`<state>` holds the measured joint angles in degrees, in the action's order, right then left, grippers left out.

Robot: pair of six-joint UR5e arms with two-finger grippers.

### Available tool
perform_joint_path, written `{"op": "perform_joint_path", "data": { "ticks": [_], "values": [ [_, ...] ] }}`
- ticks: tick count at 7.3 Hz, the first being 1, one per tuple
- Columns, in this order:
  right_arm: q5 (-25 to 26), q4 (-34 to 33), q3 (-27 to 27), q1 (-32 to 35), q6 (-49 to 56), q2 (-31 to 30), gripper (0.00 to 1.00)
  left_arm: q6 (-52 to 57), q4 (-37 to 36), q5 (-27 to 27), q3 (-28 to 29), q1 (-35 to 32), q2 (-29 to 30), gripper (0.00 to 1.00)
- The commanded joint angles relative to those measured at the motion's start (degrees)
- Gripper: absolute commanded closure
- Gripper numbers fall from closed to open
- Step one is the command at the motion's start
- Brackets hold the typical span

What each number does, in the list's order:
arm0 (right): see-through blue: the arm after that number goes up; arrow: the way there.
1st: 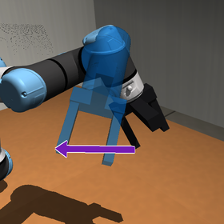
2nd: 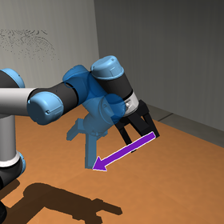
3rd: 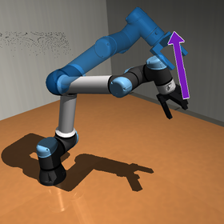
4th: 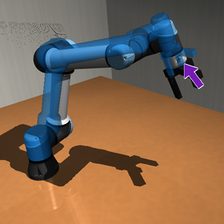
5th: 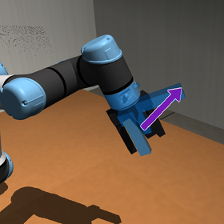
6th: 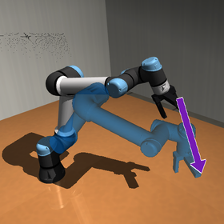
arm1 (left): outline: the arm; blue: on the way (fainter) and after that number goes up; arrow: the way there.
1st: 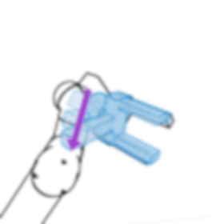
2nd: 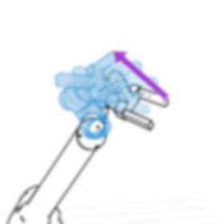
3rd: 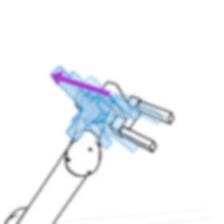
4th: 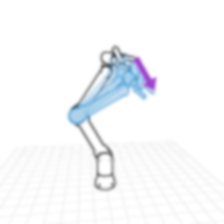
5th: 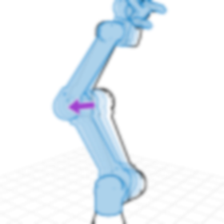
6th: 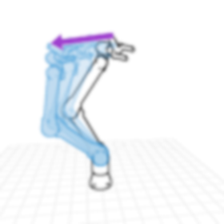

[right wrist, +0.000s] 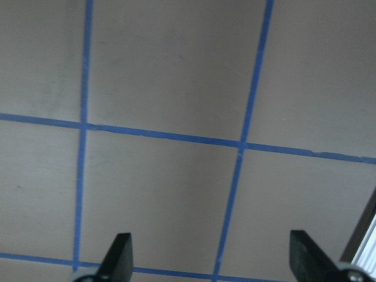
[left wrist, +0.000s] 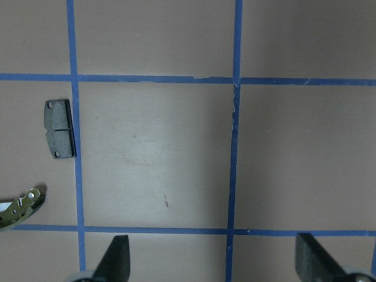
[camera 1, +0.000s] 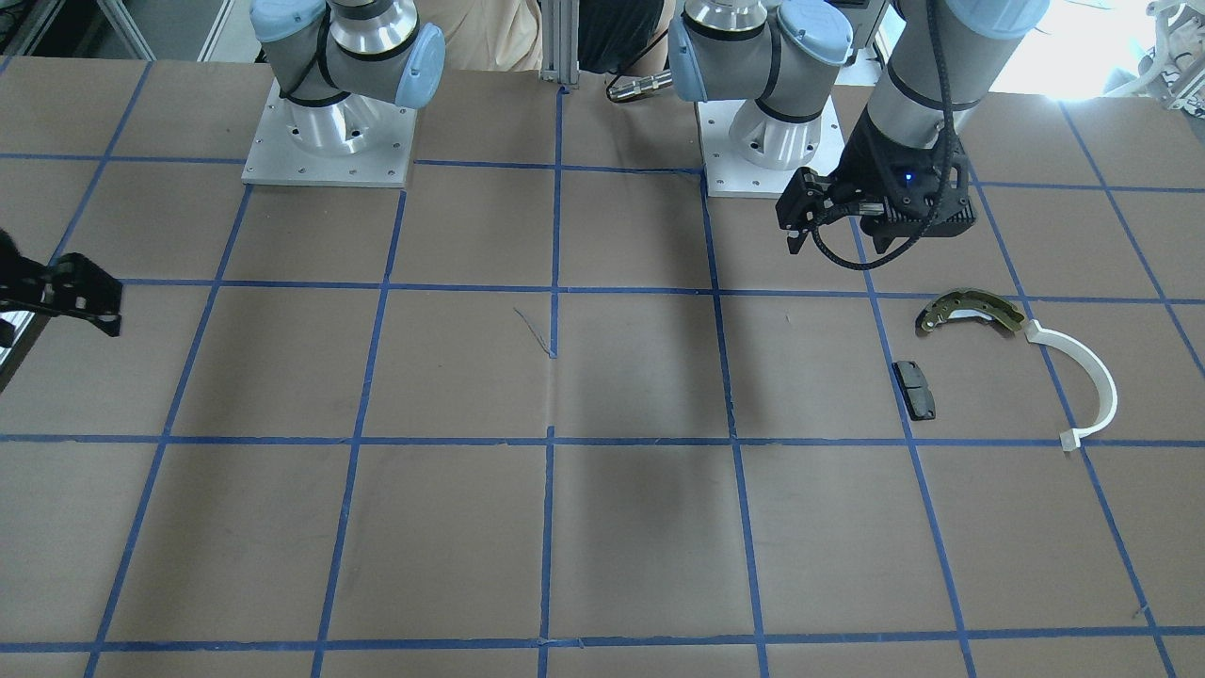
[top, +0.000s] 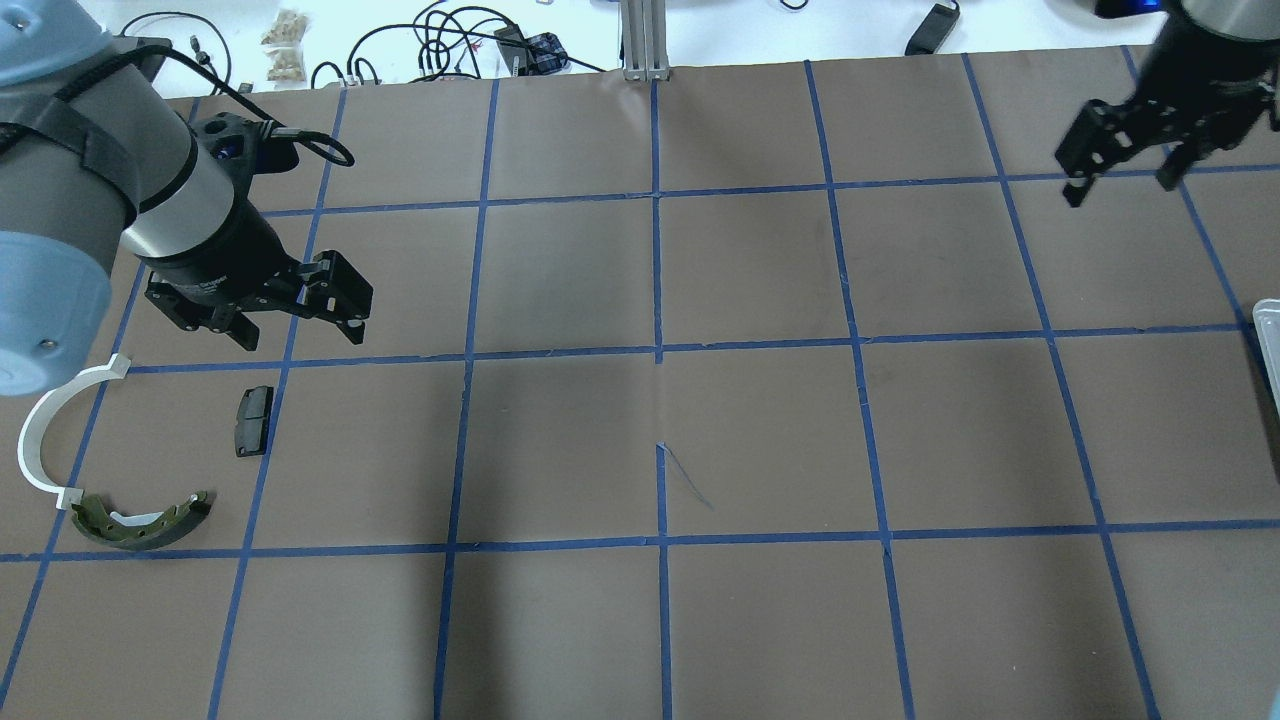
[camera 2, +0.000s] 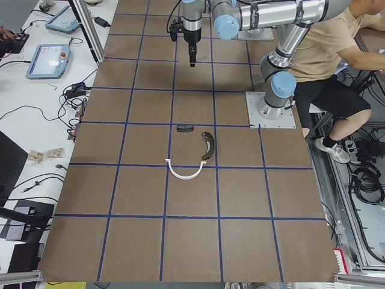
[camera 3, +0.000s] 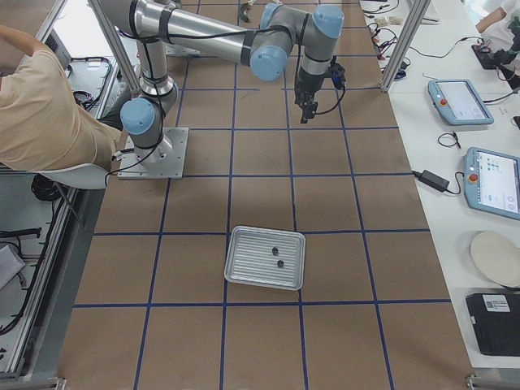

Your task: Place bearing gear from tray to pile

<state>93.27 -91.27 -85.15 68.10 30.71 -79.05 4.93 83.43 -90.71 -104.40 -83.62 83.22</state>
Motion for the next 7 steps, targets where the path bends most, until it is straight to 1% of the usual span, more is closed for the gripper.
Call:
{"op": "perform_joint_path", "data": {
  "ticks": [1, 2, 3, 4, 5, 6, 7],
  "values": [
    [0.6, -6.06, -2.29, -12.6, 14.4, 2.04, 0.06, 0.08, -1.42, -0.09, -0.37, 0.13, 0.53, 0.0],
    [0.43, -11.34, -3.78, -18.47, 21.95, 5.1, 0.07, 0.51, -2.56, 0.0, -0.37, 0.13, 0.54, 0.0],
    [-0.1, -14.78, -5.8, -22.62, 25.5, 8.79, 0.06, 0.52, -2.58, 0.0, -0.45, 0.13, 0.54, 0.0],
    [0.51, -20.04, -7.38, -23.71, 27.89, 10.57, 0.05, 0.43, -2.66, 0.0, -0.89, 0.13, 0.54, 0.0],
    [0.69, -23.31, -8.36, -24.5, 30.52, 11.45, 0.05, 0.51, -2.66, -0.09, -1.24, 0.13, 0.28, 0.0],
    [0.25, -24.56, -9.15, -26.42, 31.94, 13.73, 0.07, 0.52, -2.66, -0.09, -1.42, 0.13, 0.27, 0.0],
    [0.07, -32.58, -9.33, -27.05, 35.96, 17.93, 0.13, 0.52, -2.66, 0.0, -1.42, 0.22, 0.27, 0.0]
  ]
}}
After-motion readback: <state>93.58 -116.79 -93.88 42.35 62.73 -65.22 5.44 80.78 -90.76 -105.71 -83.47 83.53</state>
